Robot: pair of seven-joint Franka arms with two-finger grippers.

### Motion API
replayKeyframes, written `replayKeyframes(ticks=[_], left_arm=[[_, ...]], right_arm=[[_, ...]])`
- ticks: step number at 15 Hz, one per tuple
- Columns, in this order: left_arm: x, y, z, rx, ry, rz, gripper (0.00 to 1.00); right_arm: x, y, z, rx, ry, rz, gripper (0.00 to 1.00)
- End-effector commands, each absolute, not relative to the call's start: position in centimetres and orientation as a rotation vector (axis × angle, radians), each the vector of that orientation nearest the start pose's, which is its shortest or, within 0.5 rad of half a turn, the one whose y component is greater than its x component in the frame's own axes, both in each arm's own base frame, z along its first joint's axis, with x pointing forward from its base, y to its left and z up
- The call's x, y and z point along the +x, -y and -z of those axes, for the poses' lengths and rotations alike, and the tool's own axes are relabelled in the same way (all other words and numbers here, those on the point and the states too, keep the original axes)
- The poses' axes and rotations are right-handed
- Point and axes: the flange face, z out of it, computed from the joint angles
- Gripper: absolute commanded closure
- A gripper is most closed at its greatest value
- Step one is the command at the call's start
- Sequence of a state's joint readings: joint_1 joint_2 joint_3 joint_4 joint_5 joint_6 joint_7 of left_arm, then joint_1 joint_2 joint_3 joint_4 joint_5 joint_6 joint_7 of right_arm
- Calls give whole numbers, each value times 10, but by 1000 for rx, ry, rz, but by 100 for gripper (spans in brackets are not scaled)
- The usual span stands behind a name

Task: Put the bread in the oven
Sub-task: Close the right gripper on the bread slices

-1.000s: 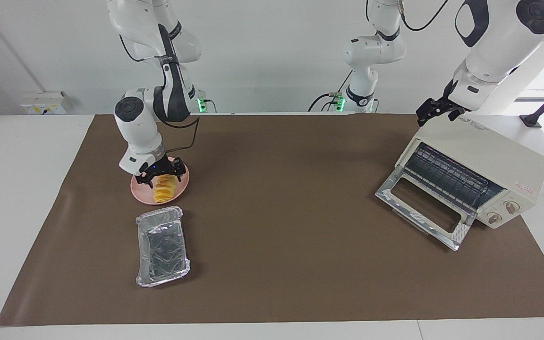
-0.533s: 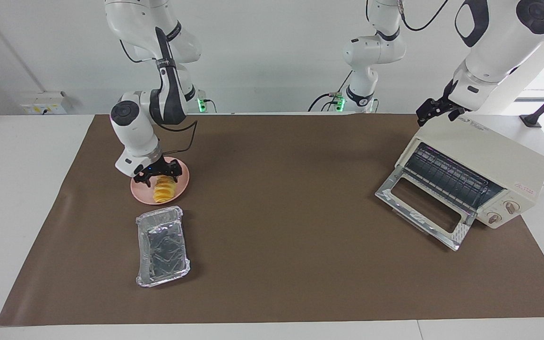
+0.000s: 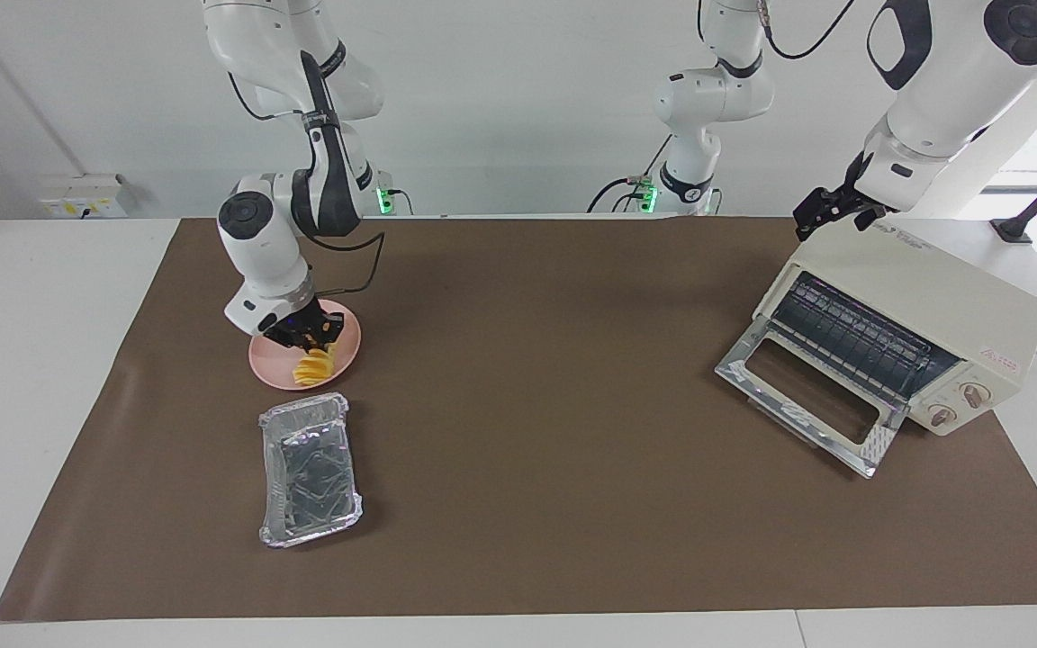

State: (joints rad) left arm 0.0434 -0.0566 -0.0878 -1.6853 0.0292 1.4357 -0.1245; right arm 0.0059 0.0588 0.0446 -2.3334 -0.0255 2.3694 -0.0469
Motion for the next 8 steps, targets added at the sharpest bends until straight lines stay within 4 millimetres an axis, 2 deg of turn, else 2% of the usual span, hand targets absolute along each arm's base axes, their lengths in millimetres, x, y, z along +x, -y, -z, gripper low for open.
replayKeyframes(ticks=[1, 2, 4, 8], left_arm=[[512, 20, -598, -3089, 133, -299, 0], [512, 20, -598, -3089, 133, -299, 0], [512, 20, -598, -3089, 133, -301, 0], [512, 20, -598, -3089, 133, -301, 0]], right_arm=[[508, -28, -310, -3146, 166, -31, 100], [510, -28, -313, -3146, 169, -31, 100], [522, -28, -332, -3146, 177, -55, 100], [578, -29, -403, -3140, 172, -161, 100]])
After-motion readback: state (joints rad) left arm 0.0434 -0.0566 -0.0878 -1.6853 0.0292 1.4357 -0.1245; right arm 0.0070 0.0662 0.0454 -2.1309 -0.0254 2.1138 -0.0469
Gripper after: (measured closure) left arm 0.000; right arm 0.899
